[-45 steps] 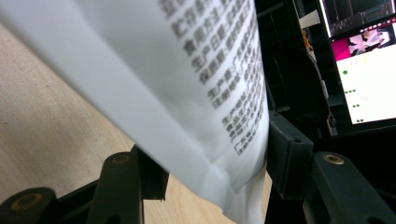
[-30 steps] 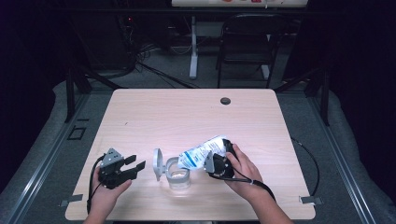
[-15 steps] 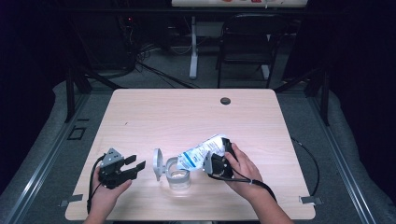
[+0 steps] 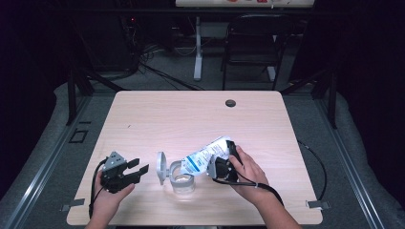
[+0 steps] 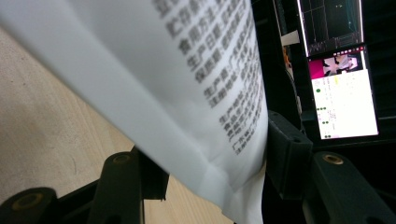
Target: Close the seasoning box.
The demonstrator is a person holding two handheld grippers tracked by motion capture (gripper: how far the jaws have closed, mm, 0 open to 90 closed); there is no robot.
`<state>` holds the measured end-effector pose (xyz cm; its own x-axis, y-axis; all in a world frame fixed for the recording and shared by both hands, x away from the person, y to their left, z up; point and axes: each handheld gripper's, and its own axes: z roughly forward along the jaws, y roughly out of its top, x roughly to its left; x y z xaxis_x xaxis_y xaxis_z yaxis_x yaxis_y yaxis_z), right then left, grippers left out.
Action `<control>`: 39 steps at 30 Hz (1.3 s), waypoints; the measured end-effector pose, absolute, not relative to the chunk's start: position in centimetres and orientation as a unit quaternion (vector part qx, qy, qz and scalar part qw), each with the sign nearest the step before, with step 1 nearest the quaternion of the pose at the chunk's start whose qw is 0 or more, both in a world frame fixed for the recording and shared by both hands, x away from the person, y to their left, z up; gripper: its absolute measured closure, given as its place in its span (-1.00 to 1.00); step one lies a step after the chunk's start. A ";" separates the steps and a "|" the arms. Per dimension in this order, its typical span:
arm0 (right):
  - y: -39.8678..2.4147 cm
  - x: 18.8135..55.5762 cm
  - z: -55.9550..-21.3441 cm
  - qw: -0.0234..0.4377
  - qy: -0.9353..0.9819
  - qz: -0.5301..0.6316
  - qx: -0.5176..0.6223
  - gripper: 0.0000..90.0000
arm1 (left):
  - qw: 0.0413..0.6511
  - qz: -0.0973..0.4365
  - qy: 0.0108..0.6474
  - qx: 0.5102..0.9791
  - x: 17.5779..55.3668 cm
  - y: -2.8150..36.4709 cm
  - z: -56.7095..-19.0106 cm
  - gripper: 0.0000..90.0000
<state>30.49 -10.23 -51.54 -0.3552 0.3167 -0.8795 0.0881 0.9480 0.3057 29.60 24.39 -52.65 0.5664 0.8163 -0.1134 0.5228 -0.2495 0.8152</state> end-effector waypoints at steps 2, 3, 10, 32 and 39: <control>-10.2 30.5 -51.5 0.554 0.817 0.103 0.123 0.07 | 0.434 0.173 0.434 0.770 29.6 24.4 -52.7 0.13; -10.2 30.5 -51.5 0.555 0.816 0.104 0.122 0.08 | 0.434 0.174 0.433 0.770 29.6 24.4 -52.7 0.13; -10.2 30.6 -51.5 0.556 0.816 0.105 0.119 0.08 | 0.434 0.173 0.434 0.770 29.6 24.4 -52.7 0.13; -10.0 30.7 -51.2 0.566 0.813 0.093 0.103 0.08 | 0.434 0.173 0.434 0.770 29.7 24.4 -52.8 0.13; -9.9 30.7 -51.0 0.572 0.810 0.087 0.093 0.08 | 0.433 0.172 0.432 0.773 29.6 24.4 -52.6 0.13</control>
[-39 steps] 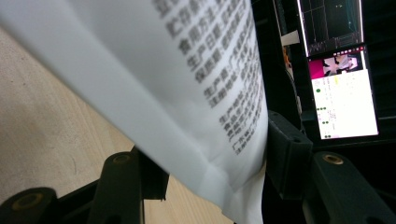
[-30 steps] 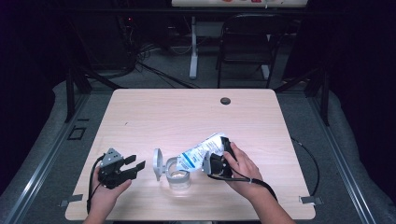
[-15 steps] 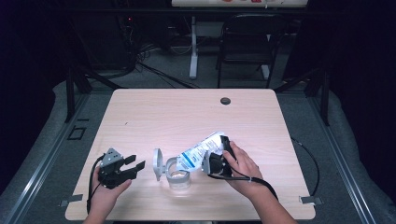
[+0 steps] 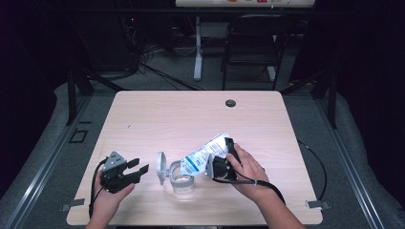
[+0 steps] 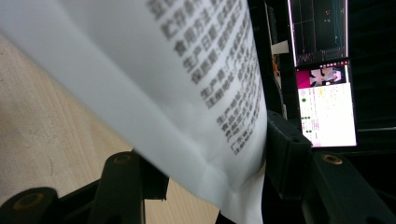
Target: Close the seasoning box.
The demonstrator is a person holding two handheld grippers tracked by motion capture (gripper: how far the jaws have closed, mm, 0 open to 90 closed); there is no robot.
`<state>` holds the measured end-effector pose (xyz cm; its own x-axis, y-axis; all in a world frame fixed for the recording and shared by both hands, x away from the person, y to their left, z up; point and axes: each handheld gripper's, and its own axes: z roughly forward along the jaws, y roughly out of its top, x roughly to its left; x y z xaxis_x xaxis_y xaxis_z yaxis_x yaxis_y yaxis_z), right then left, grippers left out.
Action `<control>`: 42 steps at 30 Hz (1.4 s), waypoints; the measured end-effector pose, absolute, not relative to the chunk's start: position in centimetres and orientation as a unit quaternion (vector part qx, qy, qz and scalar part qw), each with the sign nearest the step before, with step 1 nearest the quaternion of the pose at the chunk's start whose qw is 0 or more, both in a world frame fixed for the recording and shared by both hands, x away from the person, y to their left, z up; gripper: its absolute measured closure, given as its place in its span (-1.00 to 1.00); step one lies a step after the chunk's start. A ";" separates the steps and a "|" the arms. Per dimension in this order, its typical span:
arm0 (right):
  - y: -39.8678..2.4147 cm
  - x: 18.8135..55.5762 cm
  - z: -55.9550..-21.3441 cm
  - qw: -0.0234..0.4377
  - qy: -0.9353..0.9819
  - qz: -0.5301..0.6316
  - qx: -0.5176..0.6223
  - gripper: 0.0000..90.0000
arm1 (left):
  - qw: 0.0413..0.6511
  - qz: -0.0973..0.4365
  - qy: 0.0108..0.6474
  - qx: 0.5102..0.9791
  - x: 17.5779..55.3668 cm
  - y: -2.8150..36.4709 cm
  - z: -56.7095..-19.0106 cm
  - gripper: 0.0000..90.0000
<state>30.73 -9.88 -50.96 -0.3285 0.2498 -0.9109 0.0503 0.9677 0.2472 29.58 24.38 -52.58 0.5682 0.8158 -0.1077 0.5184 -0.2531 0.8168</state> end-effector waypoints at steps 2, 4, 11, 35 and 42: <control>-9.8 30.7 -50.8 0.575 0.810 0.076 0.089 0.08 | 0.433 0.172 0.432 0.772 29.6 24.4 -52.6 0.13; -9.8 30.8 -50.9 0.575 0.809 0.083 0.088 0.08 | 0.434 0.172 0.433 0.771 29.6 24.4 -52.6 0.13; -9.7 30.8 -50.7 0.579 0.808 0.076 0.080 0.09 | 0.433 0.173 0.430 0.773 29.6 24.4 -52.6 0.13; -9.5 30.6 -50.4 0.592 0.800 0.069 0.061 0.09 | 0.433 0.172 0.433 0.772 29.6 24.4 -52.6 0.13; -9.4 30.5 -50.3 0.595 0.799 0.066 0.057 0.09 | 0.436 0.175 0.434 0.769 29.6 24.4 -52.7 0.13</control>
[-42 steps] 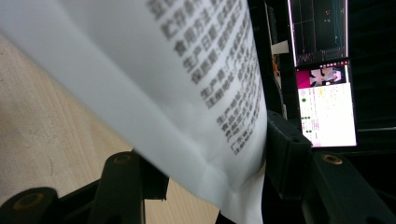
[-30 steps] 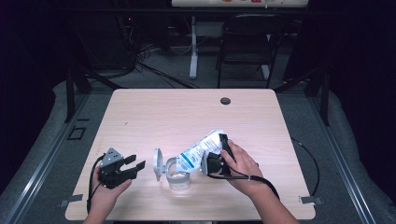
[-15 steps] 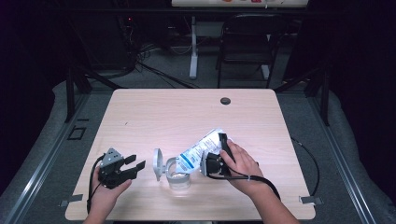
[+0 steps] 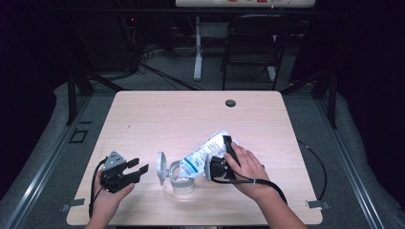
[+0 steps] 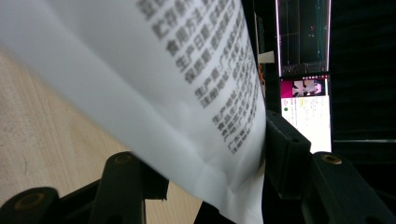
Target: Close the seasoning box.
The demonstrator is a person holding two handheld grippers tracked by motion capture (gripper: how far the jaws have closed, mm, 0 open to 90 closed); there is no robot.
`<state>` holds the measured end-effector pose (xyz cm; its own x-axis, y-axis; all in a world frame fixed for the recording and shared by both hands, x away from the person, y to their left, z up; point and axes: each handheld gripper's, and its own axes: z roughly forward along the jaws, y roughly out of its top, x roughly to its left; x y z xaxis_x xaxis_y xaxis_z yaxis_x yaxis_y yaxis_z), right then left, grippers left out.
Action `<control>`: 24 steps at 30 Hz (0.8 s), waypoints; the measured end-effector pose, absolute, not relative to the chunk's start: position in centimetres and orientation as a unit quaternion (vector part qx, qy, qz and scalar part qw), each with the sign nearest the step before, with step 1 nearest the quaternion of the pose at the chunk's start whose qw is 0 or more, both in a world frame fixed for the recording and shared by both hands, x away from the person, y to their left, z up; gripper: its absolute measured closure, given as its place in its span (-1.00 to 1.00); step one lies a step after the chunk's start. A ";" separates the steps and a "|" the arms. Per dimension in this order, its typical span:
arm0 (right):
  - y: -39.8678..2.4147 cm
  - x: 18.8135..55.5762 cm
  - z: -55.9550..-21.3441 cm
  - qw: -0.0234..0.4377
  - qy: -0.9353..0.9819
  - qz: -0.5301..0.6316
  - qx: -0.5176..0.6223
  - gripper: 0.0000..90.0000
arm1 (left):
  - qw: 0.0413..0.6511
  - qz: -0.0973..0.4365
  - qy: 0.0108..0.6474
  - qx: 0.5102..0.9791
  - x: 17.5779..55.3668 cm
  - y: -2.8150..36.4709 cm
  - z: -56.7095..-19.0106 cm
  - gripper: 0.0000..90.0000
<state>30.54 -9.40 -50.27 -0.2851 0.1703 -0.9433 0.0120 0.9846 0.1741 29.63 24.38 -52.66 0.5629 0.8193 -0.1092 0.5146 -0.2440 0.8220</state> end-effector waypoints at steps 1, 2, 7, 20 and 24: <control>-9.4 30.5 -50.3 0.595 0.799 0.066 0.057 0.09 | 0.436 0.175 0.434 0.769 29.6 24.4 -52.7 0.13; -9.4 30.5 -50.3 0.597 0.798 0.066 0.056 0.09 | 0.436 0.175 0.434 0.769 29.6 24.4 -52.7 0.13; -9.3 30.5 -50.2 0.599 0.796 0.065 0.053 0.09 | 0.434 0.172 0.431 0.772 29.6 24.4 -52.6 0.13; -9.2 30.5 -50.0 0.601 0.795 0.064 0.050 0.10 | 0.434 0.173 0.432 0.772 29.6 24.4 -52.6 0.13; -9.2 30.5 -50.1 0.602 0.794 0.064 0.049 0.10 | 0.433 0.173 0.431 0.772 29.6 24.4 -52.6 0.13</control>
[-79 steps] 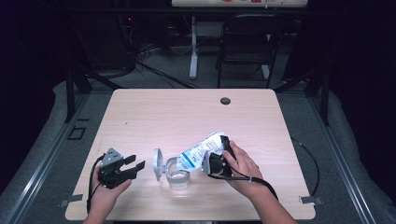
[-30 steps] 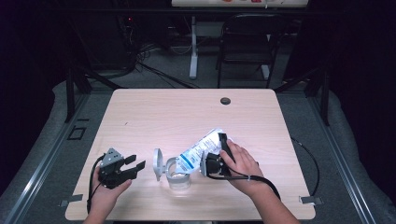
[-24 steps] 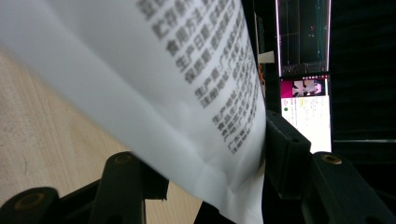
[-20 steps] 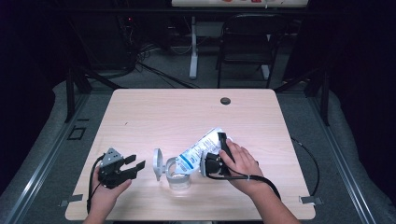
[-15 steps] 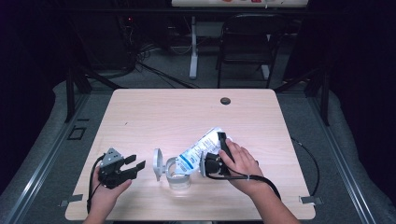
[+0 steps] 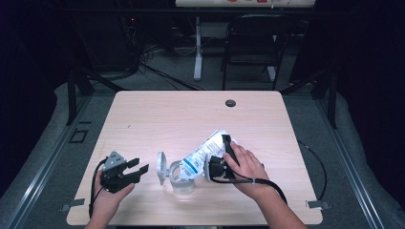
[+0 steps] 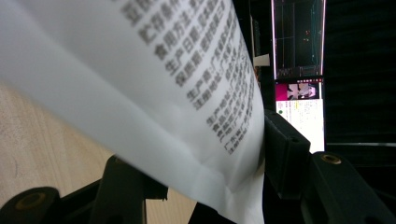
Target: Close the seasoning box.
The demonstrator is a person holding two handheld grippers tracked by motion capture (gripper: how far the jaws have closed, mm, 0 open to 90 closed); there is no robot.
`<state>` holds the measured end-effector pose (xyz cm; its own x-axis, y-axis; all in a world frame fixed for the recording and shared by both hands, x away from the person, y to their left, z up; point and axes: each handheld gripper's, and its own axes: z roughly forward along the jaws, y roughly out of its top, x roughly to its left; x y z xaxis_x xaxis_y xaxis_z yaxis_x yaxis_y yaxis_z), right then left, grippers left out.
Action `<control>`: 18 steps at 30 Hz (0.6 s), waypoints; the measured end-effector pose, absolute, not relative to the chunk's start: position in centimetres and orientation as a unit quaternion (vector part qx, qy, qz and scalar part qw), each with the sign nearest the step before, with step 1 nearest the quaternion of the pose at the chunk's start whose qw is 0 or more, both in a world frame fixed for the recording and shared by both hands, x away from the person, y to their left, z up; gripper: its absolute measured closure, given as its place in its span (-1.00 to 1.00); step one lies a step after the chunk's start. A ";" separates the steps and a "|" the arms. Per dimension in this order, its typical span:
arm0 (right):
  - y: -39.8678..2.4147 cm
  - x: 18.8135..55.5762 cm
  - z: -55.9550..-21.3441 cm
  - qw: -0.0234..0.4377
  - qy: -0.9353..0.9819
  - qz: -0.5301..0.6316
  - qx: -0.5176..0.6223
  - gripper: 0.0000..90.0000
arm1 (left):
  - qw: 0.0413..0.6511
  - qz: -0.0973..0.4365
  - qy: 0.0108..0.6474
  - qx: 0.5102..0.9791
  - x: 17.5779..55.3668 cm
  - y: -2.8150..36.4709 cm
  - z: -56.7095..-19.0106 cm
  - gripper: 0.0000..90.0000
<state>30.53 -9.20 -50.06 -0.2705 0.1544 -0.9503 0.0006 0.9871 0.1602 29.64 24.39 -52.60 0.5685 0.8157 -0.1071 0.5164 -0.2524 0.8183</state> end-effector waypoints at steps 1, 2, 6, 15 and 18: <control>-9.2 30.5 -50.1 0.602 0.794 0.064 0.048 0.10 | 0.433 0.173 0.431 0.772 29.6 24.4 -52.6 0.13; -9.2 30.5 -50.1 0.602 0.794 0.064 0.048 0.10 | 0.433 0.173 0.430 0.773 29.6 24.4 -52.6 0.13; -9.2 30.5 -50.0 0.603 0.794 0.065 0.047 0.10 | 0.433 0.174 0.431 0.772 29.6 24.4 -52.6 0.13; -9.2 30.4 -50.0 0.606 0.792 0.062 0.043 0.11 | 0.434 0.174 0.431 0.772 29.6 24.4 -52.6 0.13; -9.2 30.5 -49.9 0.605 0.792 0.064 0.042 0.11 | 0.434 0.173 0.431 0.772 29.7 24.4 -52.6 0.13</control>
